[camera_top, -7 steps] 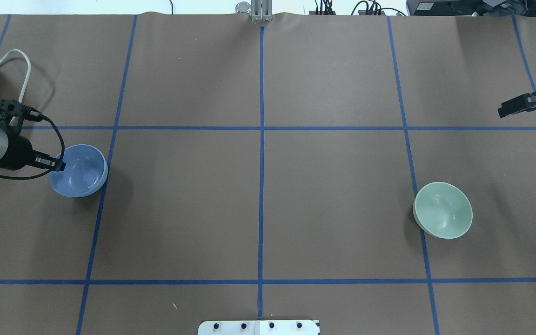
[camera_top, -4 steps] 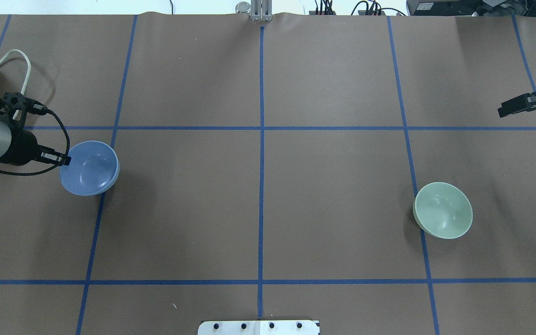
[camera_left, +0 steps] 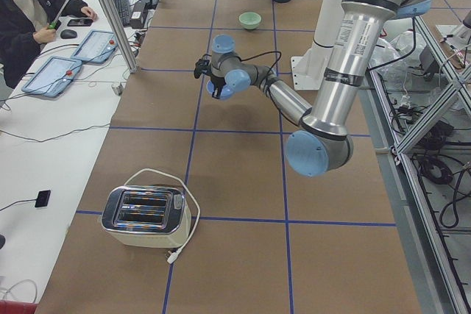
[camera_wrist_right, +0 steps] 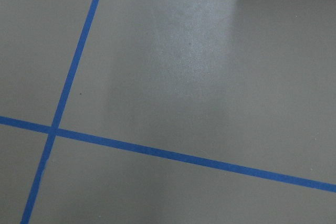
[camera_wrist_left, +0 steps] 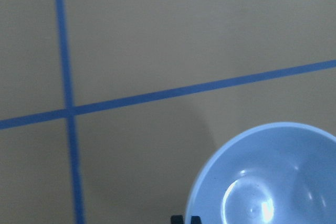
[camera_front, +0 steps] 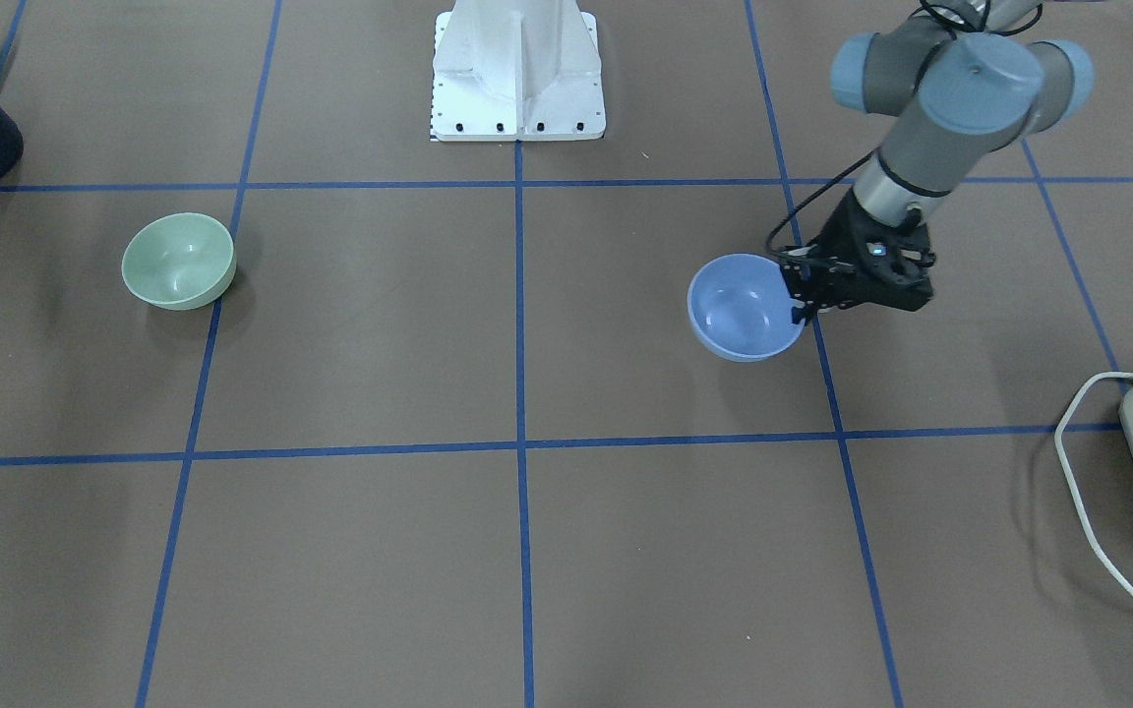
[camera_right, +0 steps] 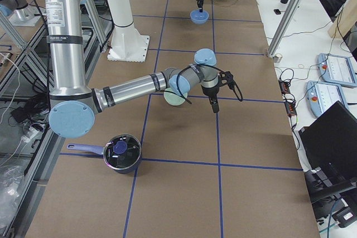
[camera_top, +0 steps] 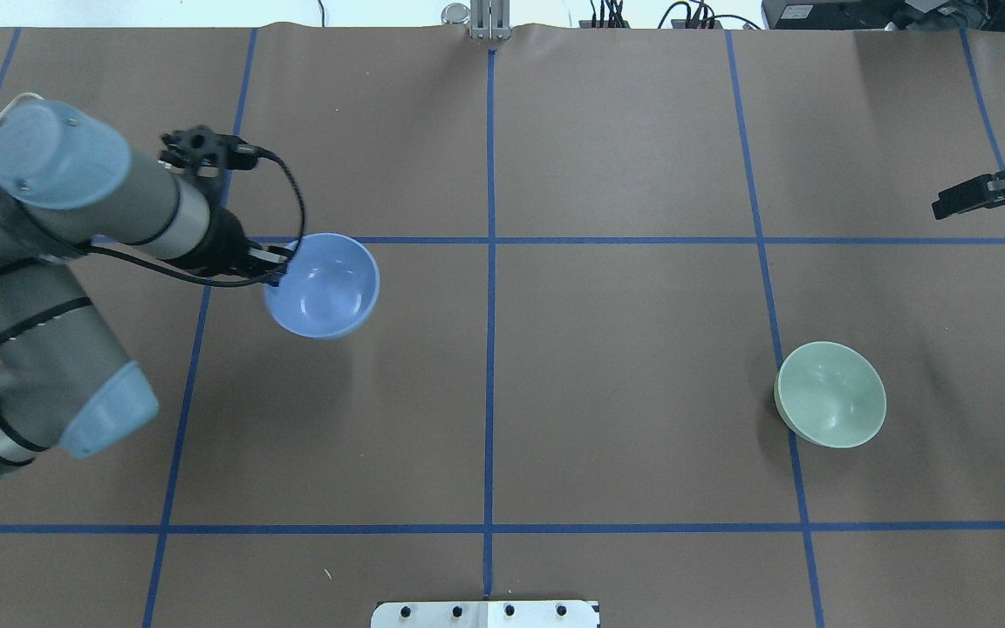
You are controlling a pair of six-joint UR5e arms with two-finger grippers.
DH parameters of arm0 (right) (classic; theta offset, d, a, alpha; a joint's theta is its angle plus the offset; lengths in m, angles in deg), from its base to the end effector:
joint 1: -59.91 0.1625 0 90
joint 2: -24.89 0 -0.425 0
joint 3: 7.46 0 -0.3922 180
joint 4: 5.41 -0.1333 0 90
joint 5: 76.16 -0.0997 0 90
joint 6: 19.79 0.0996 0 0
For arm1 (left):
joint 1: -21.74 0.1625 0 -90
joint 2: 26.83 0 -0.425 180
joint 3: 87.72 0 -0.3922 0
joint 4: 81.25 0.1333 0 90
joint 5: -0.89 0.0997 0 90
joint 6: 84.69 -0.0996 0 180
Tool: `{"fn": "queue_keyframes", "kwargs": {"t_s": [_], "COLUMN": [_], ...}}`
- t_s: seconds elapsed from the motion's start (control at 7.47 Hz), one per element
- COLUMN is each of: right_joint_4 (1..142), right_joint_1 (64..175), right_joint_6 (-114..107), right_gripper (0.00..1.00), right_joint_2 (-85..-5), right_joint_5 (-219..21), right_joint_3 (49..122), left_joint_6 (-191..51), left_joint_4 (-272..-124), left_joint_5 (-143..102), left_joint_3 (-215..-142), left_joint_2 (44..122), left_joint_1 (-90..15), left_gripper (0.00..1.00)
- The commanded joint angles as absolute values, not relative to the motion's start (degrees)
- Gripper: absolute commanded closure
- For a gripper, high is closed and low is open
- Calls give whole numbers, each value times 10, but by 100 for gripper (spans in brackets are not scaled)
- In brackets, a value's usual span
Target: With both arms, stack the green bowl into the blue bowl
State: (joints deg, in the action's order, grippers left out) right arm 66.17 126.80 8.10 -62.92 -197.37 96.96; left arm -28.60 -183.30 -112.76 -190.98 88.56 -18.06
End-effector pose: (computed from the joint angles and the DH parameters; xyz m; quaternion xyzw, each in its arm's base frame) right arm -0.1300 -0.5127 0.4876 0.1512 -0.3563 -0.0426 0.9211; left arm 0.4183 -0.4700 0.2821 0.1032 0.4464 0.0422 0.8879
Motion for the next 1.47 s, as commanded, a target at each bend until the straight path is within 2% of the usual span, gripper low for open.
{"fn": "queue_keyframes", "kwargs": {"t_s": [0.0, 0.13, 0.67, 0.8, 0.94, 1.07, 1.34], "right_joint_4": [662, 661, 662, 662, 662, 662, 662], "right_joint_1": [1268, 1268, 1268, 1268, 1268, 1268, 1268], "right_joint_6": [82, 82, 82, 82, 82, 82, 82], "right_gripper": [0, 0, 0, 0, 0, 0, 0], "right_joint_2": [-628, -627, -627, -627, -627, -627, -627], "right_joint_5": [-1974, -1974, -1974, -1974, -1974, -1974, -1978], "right_joint_3": [968, 968, 967, 967, 967, 967, 971], "left_joint_6": [-198, -196, -200, -200, -200, -200, -203], "left_joint_4": [-1811, -1814, -1817, -1818, -1818, -1819, -1809], "left_joint_5": [-1070, -1057, -1056, -1056, -1055, -1039, -1041], "left_joint_3": [-1805, -1773, -1760, -1756, -1756, -1760, -1802], "left_joint_2": [1022, 1046, 1055, 1055, 1055, 1055, 1047], "left_joint_1": [-97, -87, -75, -75, -75, -75, -93], "left_gripper": [100, 100, 100, 94, 52, 3, 2]}}
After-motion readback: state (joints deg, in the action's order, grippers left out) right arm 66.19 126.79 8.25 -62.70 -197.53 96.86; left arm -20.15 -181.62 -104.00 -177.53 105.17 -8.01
